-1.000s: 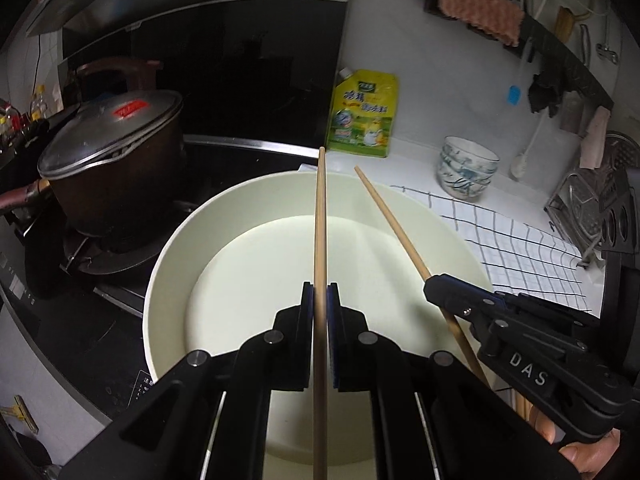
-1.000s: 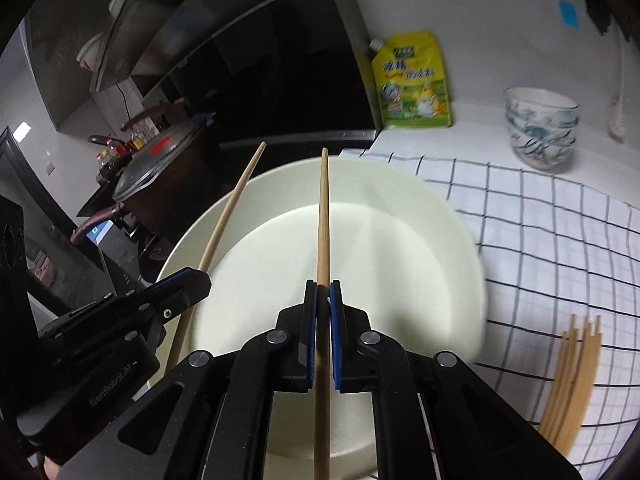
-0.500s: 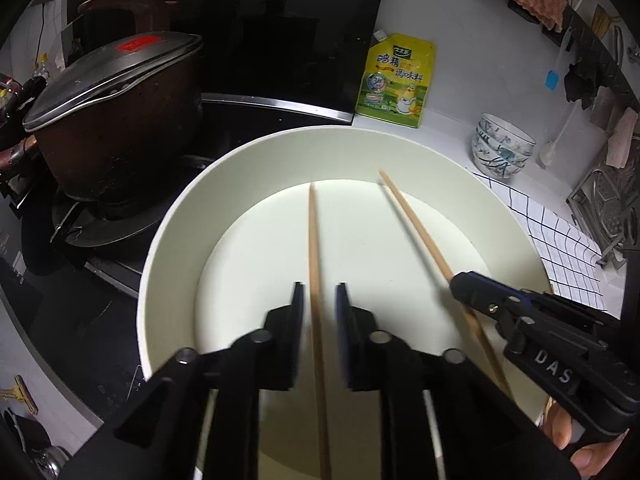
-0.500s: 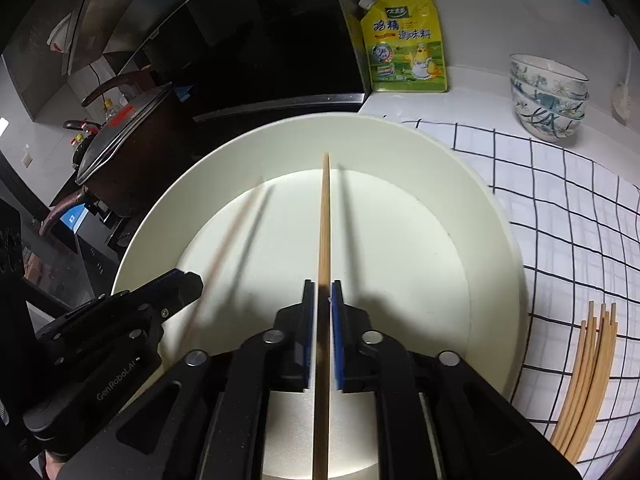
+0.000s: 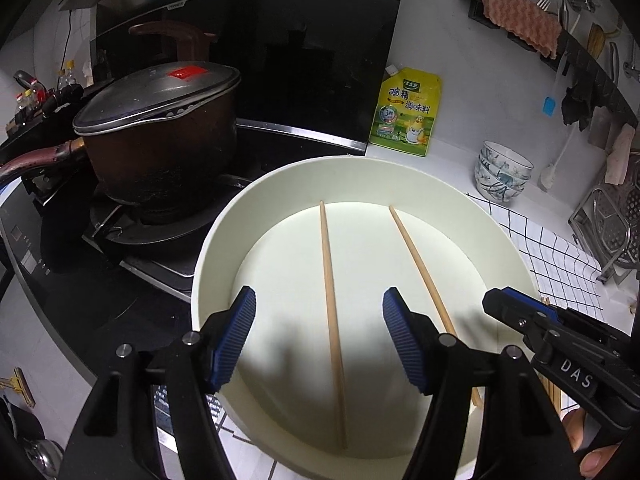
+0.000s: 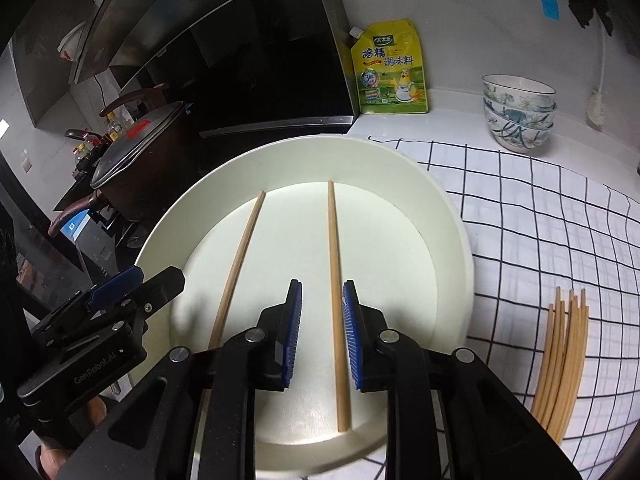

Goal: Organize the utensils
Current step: 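Open both tools to drop the chopsticks in the basin and withdraw toward the pile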

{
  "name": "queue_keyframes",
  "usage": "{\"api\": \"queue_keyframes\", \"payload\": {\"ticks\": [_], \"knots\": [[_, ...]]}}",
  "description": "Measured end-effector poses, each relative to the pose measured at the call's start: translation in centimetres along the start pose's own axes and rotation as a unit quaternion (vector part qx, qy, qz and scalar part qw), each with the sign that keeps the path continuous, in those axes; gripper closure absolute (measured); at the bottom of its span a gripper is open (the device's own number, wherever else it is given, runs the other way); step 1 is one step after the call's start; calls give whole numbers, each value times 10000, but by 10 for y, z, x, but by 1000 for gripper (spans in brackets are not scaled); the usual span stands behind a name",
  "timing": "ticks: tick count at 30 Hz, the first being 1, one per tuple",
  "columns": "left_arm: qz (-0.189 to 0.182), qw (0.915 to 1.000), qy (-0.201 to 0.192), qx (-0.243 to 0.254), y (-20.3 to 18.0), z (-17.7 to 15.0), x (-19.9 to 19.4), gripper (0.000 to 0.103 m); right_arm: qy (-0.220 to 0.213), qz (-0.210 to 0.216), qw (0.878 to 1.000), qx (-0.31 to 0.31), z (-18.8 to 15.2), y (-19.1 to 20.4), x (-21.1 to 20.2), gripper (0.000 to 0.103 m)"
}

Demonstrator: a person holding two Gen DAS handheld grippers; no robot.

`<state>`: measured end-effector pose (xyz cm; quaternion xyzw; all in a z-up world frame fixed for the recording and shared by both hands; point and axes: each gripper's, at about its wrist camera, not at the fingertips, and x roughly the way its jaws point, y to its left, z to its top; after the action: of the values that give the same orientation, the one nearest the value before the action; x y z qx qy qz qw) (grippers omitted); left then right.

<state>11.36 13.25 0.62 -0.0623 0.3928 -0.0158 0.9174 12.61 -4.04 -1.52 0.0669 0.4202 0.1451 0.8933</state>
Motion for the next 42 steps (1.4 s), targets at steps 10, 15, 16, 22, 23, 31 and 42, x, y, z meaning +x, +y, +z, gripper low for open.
{"api": "queue_keyframes", "payload": {"ticks": [10, 15, 16, 22, 23, 31, 42], "knots": [[-61, 9998, -138, 106, -25, -15, -23, 35, -232, -74, 9996, 146, -27, -19, -38, 81], [-211, 9994, -165, 225, -46, -20, -31, 33, -385, -137, 9988, 260, -37, -35, -59, 80], [-253, 9992, -169, 242, -49, -21, -33, 33, -399, -179, 9986, 286, -39, -39, -64, 80], [-490, 9973, -333, 438, -72, -26, -48, 29, -629, -387, 9964, 412, -54, -59, -92, 76], [-515, 9970, -328, 481, -76, -27, -49, 29, -658, -425, 9959, 458, -57, -63, -95, 75], [-616, 9948, -350, 728, -104, -35, -60, 29, -661, -634, 9914, 936, -85, -110, -115, 75], [-787, 9904, -340, 1083, -154, -58, -66, 24, -587, -1019, 9865, 1139, -120, -156, -134, 73]]}}
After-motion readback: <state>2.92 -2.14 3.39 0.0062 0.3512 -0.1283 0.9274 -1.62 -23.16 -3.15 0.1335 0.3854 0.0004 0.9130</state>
